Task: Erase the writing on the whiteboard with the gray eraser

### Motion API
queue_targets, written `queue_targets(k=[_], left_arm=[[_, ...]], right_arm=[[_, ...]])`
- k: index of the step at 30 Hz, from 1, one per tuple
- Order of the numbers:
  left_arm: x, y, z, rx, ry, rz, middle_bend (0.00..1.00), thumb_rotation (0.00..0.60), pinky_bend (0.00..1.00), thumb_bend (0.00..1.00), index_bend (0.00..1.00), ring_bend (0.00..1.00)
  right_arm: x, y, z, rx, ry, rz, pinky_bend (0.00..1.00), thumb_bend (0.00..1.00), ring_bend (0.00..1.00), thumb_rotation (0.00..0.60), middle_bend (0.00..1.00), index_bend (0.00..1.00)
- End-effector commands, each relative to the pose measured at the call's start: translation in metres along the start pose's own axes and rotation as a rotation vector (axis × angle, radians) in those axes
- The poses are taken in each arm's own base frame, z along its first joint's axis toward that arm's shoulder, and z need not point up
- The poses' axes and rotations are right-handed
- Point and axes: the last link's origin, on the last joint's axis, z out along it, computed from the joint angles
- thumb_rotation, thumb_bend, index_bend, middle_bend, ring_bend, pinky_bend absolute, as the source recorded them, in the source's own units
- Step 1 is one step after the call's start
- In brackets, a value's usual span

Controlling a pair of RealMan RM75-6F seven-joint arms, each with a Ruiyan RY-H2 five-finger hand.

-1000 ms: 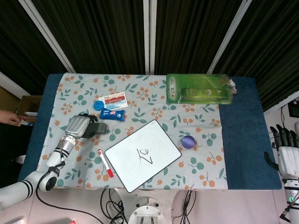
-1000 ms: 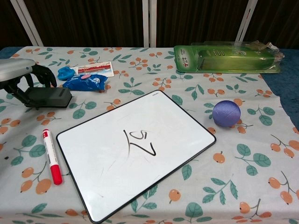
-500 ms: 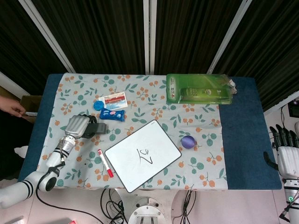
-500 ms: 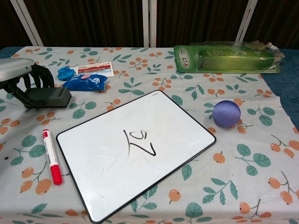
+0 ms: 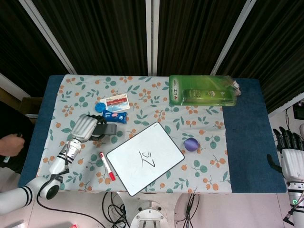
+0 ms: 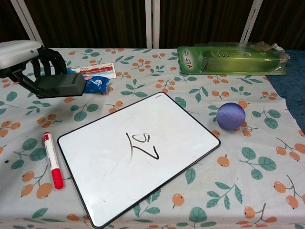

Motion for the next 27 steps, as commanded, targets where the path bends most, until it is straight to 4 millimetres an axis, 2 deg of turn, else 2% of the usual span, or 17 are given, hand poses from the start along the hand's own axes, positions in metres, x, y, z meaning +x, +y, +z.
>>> queue_targets(k=[1,7,11,14,20,27], left_arm=[[0.0,0.026,-0.005,-0.055,-0.042,0.004,0.59,0.6,0.53,0.25,0.56,0.48],[-0.007,0.079,-0.009,-0.174,-0.09,0.027,0.61,0.6,0.53,0.26,0.57,0.49],[-0.022,0.114,-0.015,-0.271,-0.124,0.062,0.61,0.6,0.54,0.26,0.58,0.5],[-0.033,0.131,-0.02,-0.321,-0.153,0.073,0.62,0.6,0.54,0.26,0.58,0.5],[-0.048,0.149,-0.033,-0.386,-0.214,0.099,0.62,0.6,0.54,0.27,0.58,0.5],[-0.055,0.154,-0.035,-0.393,-0.227,0.103,0.62,0.6,0.54,0.27,0.58,0.5]], right_arm=[[0.0,0.001,0.0,-0.001,0.0,0.002,0.0,0.26,0.0,0.6,0.0,0.0],[0.001,0.004,0.0,-0.004,0.006,0.01,0.0,0.26,0.0,0.6,0.0,0.0],[0.003,0.007,-0.001,-0.01,0.01,0.015,0.0,0.26,0.0,0.6,0.0,0.0],[0.004,0.009,-0.001,-0.014,0.014,0.017,0.0,0.26,0.0,0.6,0.0,0.0],[0.005,0.013,0.0,-0.021,0.016,0.022,0.0,0.26,0.0,0.6,0.0,0.0],[0.003,0.014,0.001,-0.019,0.009,0.024,0.0,0.26,0.0,0.6,0.0,0.0]])
